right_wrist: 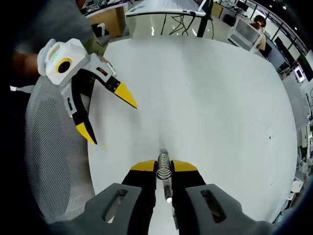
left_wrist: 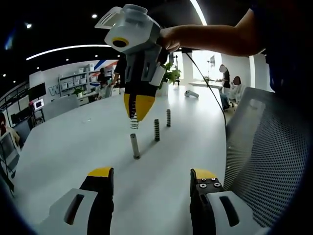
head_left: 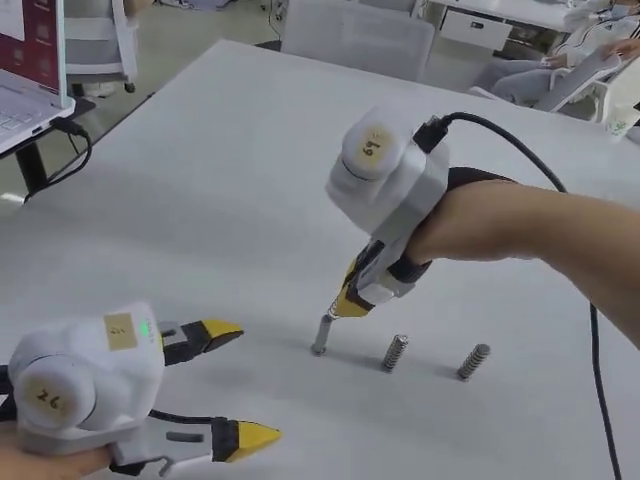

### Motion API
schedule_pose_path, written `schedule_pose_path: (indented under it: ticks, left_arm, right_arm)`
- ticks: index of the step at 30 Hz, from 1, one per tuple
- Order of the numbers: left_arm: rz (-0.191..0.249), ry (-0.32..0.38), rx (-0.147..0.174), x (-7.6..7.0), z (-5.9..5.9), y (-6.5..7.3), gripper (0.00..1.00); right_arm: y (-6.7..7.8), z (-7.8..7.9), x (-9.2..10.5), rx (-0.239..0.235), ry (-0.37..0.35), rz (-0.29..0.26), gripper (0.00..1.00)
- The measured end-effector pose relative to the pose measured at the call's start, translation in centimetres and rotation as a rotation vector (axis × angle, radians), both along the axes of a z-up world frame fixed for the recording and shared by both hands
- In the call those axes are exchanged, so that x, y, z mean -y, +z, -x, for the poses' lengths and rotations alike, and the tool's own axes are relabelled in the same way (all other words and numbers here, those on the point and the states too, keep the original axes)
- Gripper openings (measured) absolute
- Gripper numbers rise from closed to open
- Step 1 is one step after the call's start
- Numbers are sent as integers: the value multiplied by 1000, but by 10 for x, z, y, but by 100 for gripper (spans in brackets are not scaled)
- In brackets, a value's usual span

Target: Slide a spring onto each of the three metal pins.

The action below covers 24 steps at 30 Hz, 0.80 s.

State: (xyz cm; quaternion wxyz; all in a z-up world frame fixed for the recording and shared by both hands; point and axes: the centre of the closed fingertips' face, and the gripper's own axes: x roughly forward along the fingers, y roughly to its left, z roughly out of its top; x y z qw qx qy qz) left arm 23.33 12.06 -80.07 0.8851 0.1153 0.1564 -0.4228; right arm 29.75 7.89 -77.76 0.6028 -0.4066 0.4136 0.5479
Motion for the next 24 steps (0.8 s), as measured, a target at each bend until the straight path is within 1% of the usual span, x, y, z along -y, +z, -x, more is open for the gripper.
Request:
schedule_pose_path:
  ticks: [3,5,8,10,15,18,24]
  left_arm:
    - [1,0,3,0,-1,0,59]
    - [2,1,2,-1,-2,0,58]
    - [7,3,1,-1,-2,0,58]
    - [9,4,0,-2,-2,-1,57]
    - [14,6,-6,-3,-1,-1,56]
    - [12,4,-10,-4,0,-2,55]
    - [14,2,-16,-5,2,-3,55]
  right_arm:
    - [-5,0,-1,-6,10,14,9]
    - [-6,-2,-2,-2,13,14,9]
    - [-8,-3,-3,-8,16,18,9]
    - [-12,-6,-4,-10,20,30,9]
    - [-14,-6,-3,-4,32,46,9]
    - [-16,-4,-4,-15,31,50,9]
    - [-24,-4,-3,-21,33,73,9]
